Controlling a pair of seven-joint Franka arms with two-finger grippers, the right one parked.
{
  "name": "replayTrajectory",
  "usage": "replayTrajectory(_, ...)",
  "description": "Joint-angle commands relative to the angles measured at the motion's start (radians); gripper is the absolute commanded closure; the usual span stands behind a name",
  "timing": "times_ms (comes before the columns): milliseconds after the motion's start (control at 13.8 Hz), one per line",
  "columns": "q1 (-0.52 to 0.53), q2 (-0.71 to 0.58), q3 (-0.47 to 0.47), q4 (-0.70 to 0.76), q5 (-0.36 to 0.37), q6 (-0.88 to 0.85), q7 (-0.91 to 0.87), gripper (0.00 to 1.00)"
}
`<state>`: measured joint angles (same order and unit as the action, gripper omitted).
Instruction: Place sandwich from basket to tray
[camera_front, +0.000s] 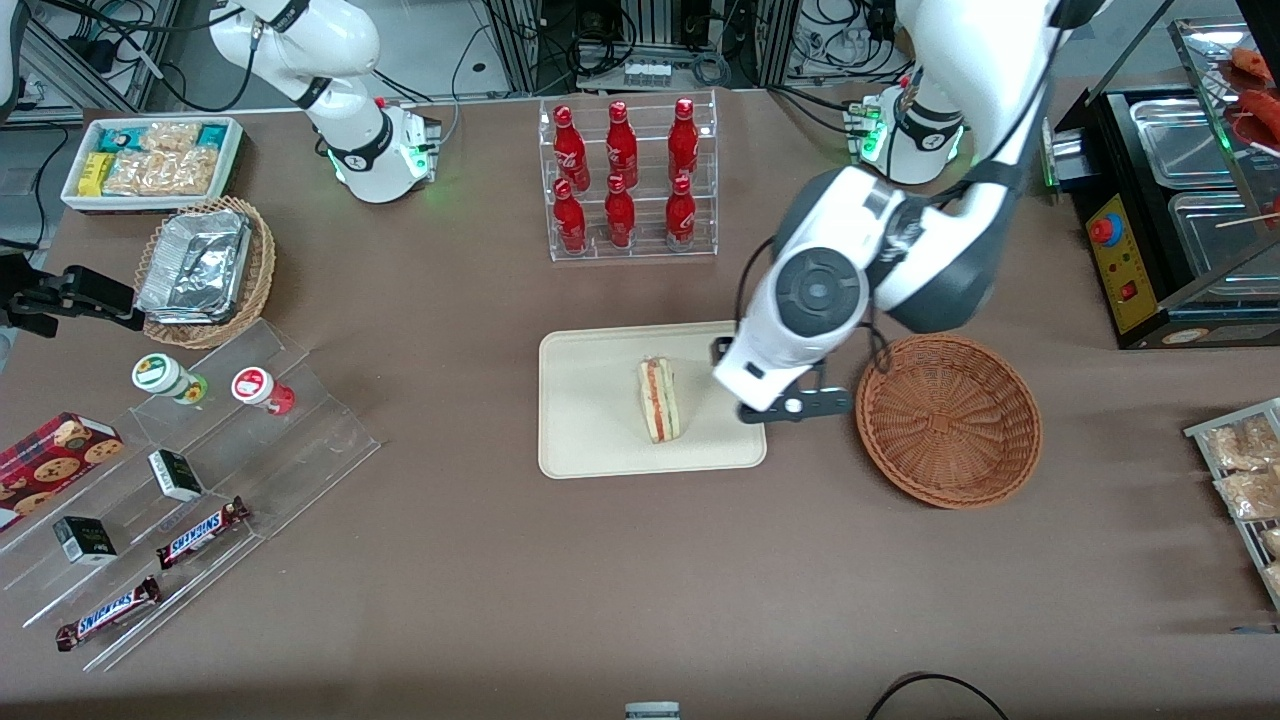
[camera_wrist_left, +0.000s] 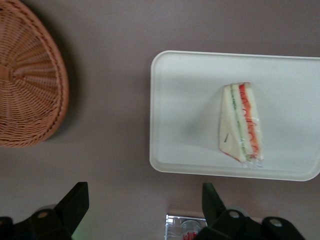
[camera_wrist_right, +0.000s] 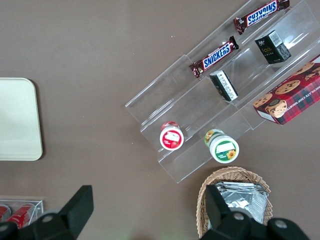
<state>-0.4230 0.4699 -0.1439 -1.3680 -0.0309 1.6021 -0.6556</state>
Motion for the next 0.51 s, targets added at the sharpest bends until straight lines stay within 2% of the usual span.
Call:
replayTrajectory(0, 0.071, -0.094, -0.006, -0.085, 0.009, -0.017, 0.094, 0.0)
replayTrajectory(435, 0.248, -0.218, -0.006, -0.181, 0.012, -0.059, 0.342, 0.0)
